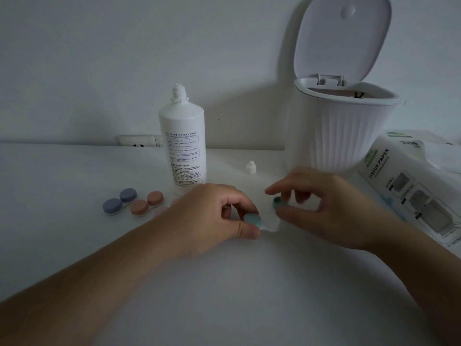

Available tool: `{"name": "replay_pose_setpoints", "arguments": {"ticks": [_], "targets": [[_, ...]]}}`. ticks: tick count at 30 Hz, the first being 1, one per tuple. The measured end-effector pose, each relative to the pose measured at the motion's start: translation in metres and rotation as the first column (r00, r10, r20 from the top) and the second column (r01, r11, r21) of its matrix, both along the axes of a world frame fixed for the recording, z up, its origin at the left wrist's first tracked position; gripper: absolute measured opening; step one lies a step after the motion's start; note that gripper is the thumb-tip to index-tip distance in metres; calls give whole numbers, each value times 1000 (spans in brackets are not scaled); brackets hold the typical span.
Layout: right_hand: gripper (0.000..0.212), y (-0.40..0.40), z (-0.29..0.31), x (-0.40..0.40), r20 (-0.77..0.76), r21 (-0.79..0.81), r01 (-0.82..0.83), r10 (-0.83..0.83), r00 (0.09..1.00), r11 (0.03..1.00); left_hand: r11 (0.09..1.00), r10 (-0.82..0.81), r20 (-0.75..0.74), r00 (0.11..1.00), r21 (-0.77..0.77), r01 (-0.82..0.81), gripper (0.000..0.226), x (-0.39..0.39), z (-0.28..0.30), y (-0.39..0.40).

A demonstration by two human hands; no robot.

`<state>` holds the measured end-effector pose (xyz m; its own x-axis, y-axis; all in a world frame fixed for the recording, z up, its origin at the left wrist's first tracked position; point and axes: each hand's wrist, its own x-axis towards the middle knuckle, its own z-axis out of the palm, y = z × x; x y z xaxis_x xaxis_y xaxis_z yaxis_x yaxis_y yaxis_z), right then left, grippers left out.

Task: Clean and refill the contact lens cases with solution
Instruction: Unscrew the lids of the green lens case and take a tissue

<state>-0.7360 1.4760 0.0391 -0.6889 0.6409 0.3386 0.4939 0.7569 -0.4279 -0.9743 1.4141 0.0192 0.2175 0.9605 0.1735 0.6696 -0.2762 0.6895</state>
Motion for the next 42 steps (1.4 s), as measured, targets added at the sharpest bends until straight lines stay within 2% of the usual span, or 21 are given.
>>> {"name": "replay_pose_setpoints", "arguments": {"ticks": [4, 8, 18, 22, 27, 34, 42], "targets": [[42, -7, 0, -4, 83, -213, -46, 65, 994, 976, 999, -8, -34, 999, 45, 10, 27, 1, 1, 0], [28, -6, -4, -8, 163, -195, 2, 30, 986, 981, 1000, -15, -62, 998, 22, 16, 27, 1, 0, -1], [21, -6, -7, -8, 101, -245, 10, 15, 995, 970, 999, -35, -128, 991, 1, 36, 30, 0, -1, 1], [19, -7, -8, -8, 88, -253, 7, 15, 996, 967, 999, -33, -167, 985, 25, 38, 40, -3, -1, -1], [17, -6, -8, -9, 80, -302, 13, 12, 997, 953, 996, -72, -179, 981, 42, 80, 32, -2, 1, -1], [13, -6, -8, -10, 62, -347, 14, 8, 998, 938, 995, -26, -274, 961, 84, 51, 21, 5, 1, -7], [16, -4, -11, -9, 67, -334, 34, -13, 998, 942, 989, 87, -374, 923, 142, -36, 21, 18, -2, -16]]}}
